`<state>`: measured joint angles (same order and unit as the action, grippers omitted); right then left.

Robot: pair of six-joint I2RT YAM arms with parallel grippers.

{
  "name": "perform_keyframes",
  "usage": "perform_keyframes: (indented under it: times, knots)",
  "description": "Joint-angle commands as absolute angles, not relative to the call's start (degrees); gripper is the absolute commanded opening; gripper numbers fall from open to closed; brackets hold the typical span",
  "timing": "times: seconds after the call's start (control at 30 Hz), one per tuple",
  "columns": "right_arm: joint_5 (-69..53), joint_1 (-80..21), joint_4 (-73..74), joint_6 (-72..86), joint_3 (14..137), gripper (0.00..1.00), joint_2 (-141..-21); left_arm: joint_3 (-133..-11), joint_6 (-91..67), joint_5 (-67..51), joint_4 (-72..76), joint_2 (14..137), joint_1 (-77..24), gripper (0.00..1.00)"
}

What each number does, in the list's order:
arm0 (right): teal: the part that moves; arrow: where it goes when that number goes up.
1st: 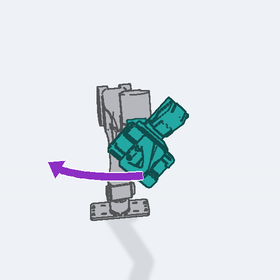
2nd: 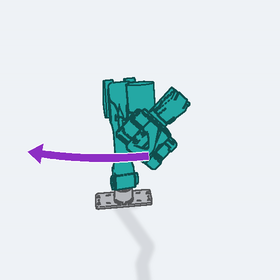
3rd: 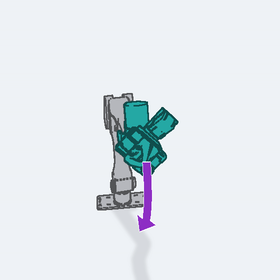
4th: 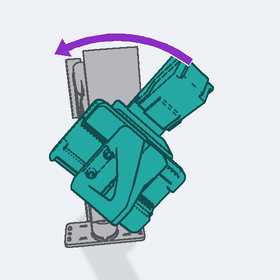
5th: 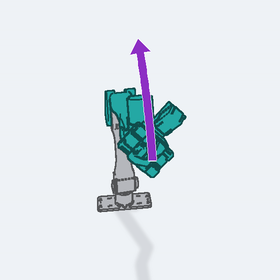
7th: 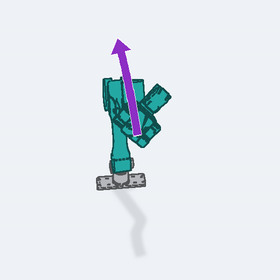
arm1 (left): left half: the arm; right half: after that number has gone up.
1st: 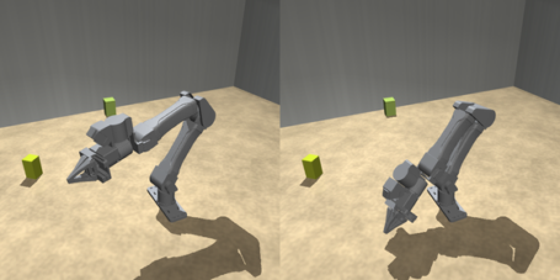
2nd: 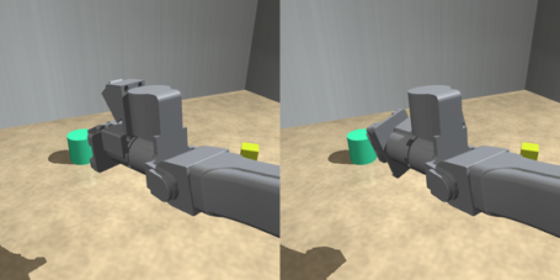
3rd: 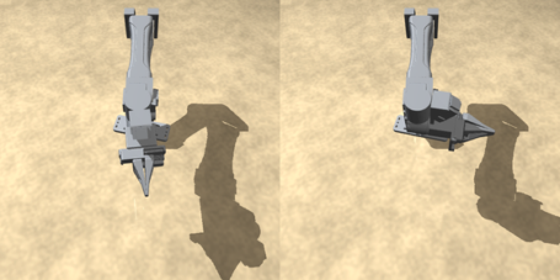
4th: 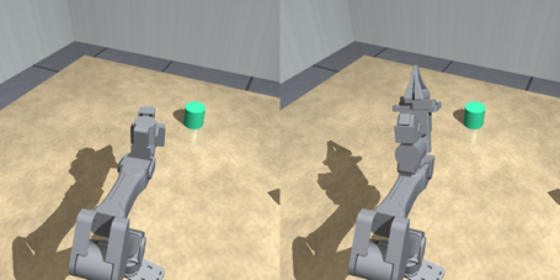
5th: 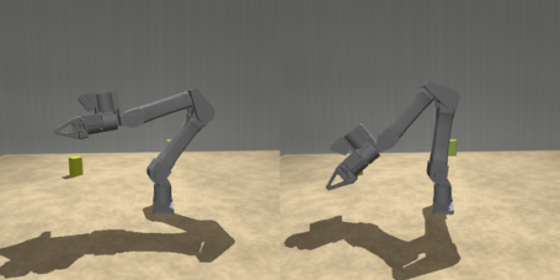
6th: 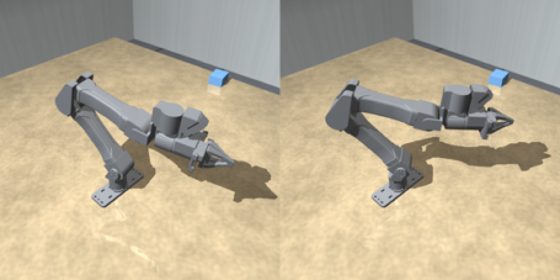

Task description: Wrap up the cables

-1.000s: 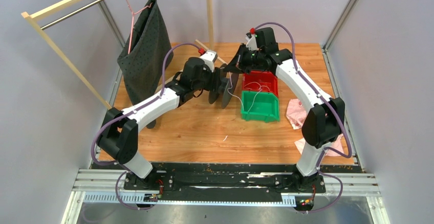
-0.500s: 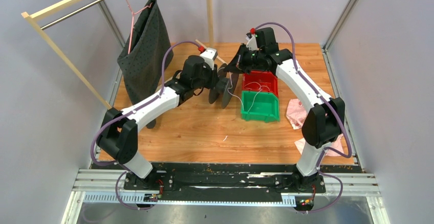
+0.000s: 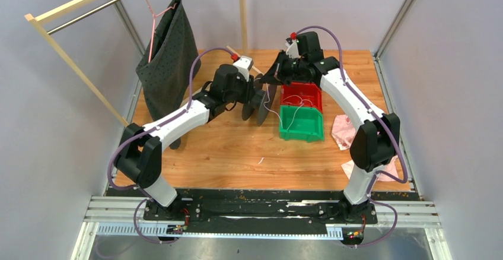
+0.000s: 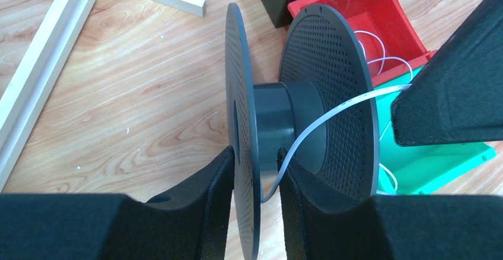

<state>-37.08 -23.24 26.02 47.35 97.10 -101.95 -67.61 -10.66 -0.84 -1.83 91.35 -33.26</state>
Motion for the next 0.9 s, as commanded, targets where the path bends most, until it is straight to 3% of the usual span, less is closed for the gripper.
perform_keyframes:
  times: [0.0,0.1,0.2,0.3,0.43,0.6,0.7,0.87]
  knots:
    - [-38.4,-22.2,25.4,48.0,96.6,0.01,-102.3,-69.2,-9.8,-0.8,-1.4,92.9,-33.7,0.37]
    - [-38.5,-22.1,25.3,48.0,96.5,0.01,-102.3,-69.3,-10.2,-0.3,-1.3,93.0,-33.6,0.31]
    - [-38.4,-21.9,25.3,48.0,96.2,0.01,-102.2,-69.7,-9.9,-0.1,-1.3,93.2,-33.6,0.15]
    - [-38.9,-21.8,25.0,48.1,96.0,0.01,-102.2,-70.0,-9.6,-0.3,-1.3,93.5,-33.7,0.06]
    - [-40.8,-21.4,22.3,48.8,94.6,0.02,-101.9,-70.4,-10.1,-0.3,-1.5,93.9,-33.6,0.0]
    - [-41.5,-20.5,22.1,47.5,93.9,0.58,-100.9,-70.7,-10.3,-0.8,-1.5,93.7,-33.6,0.0]
    - [-42.4,-19.4,22.6,45.7,94.1,0.7,-99.5,-70.9,-10.1,-0.8,-1.9,92.8,-33.6,0.0]
    - [-44.0,-15.5,22.8,39.6,92.7,0.76,-93.3,-76.1,-5.3,-0.3,-11.8,89.7,-32.9,0.0]
